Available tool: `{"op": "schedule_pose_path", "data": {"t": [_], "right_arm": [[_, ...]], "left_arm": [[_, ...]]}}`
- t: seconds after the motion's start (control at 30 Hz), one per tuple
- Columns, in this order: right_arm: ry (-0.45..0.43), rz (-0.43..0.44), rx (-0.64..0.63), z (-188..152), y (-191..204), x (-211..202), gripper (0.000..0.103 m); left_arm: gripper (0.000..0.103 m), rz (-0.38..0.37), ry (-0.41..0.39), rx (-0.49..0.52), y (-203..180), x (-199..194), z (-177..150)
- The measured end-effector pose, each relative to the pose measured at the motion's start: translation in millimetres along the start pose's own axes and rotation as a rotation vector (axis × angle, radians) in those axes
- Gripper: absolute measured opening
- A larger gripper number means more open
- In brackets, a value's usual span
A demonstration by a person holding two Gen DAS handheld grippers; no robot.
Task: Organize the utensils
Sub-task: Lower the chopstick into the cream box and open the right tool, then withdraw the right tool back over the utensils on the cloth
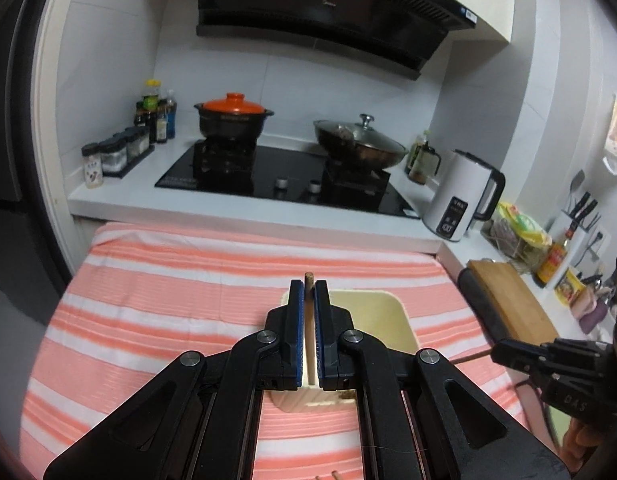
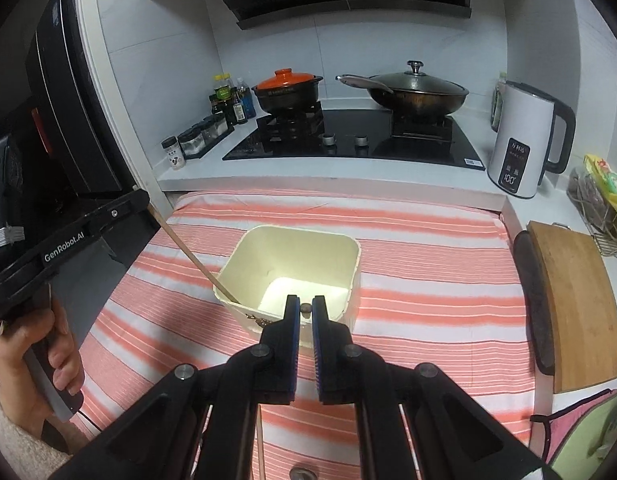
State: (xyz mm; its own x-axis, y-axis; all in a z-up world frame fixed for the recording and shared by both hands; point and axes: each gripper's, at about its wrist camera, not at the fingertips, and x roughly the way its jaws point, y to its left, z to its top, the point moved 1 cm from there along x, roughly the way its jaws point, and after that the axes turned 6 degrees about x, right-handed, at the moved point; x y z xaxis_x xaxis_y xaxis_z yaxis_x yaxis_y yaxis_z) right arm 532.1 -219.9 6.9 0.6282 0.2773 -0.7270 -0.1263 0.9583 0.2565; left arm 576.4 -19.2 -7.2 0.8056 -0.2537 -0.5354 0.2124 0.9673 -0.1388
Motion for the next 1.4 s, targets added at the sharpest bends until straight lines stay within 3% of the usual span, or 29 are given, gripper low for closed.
{"op": "schedule_pose_path", "data": {"t": [0.17,0.23,0.27,0.3,0.33,0.37,0.4,0.43,0.5,0.57,0.67,0.73,0.93,1.03,1.2,1.4], "right_arm": [[-0.032,0.017,0.015,-9,-6,15,0.006],[-0.059,0.031,0.023,-12,-8,18,0.009],[-0.071,0.035,0.027,-12,-9,20,0.009],[-0.077,0.035,0.031,-13,-10,22,0.01],[-0.087,0.049,0.038,-15,-11,21,0.017],[-0.105,0.064,0.048,-17,-12,19,0.025],[-0.128,0.069,0.059,-19,-14,13,0.047],[-0.165,0.076,0.069,-23,-15,4,0.061],[-0.217,0.075,0.063,-33,-14,-15,0.061],[-0.257,0.055,0.036,-47,-13,-36,0.061],[-0.295,0.021,-0.002,-77,-12,-63,0.063],[-0.298,-0.003,-0.018,-102,-13,-76,0.065],[-0.242,-0.102,-0.045,-188,-24,-87,0.066],[-0.206,-0.185,-0.048,-231,-36,-85,0.066],[-0.13,-0.243,0.017,-285,-59,-81,0.066],[-0.098,-0.245,0.07,-315,-71,-79,0.066]], "left_arm": [[0.004,-0.009,0.033,-0.013,3,9,-15],[0.011,-0.019,0.038,-0.018,5,8,-21],[0.029,-0.023,0.044,-0.021,6,7,-24],[0.055,-0.022,0.051,-0.022,6,4,-28],[0.065,-0.016,0.056,-0.018,7,0,-32],[0.073,-0.014,0.054,-0.011,7,-6,-37],[0.074,-0.018,0.051,0.005,7,-14,-42],[0.075,-0.023,0.056,0.029,7,-23,-48],[0.091,-0.019,0.066,0.076,7,-42,-63],[0.1,0.008,0.064,0.116,6,-64,-84],[0.103,0.065,0.079,0.151,5,-92,-121],[0.103,0.156,0.119,0.17,2,-102,-150],[0.103,0.317,0.186,0.144,1,-125,-224],[0.102,0.398,0.188,0.119,7,-136,-246],[0.102,0.298,0.165,0.1,20,-153,-268],[0.102,0.24,0.247,0.013,36,-154,-292]]}}
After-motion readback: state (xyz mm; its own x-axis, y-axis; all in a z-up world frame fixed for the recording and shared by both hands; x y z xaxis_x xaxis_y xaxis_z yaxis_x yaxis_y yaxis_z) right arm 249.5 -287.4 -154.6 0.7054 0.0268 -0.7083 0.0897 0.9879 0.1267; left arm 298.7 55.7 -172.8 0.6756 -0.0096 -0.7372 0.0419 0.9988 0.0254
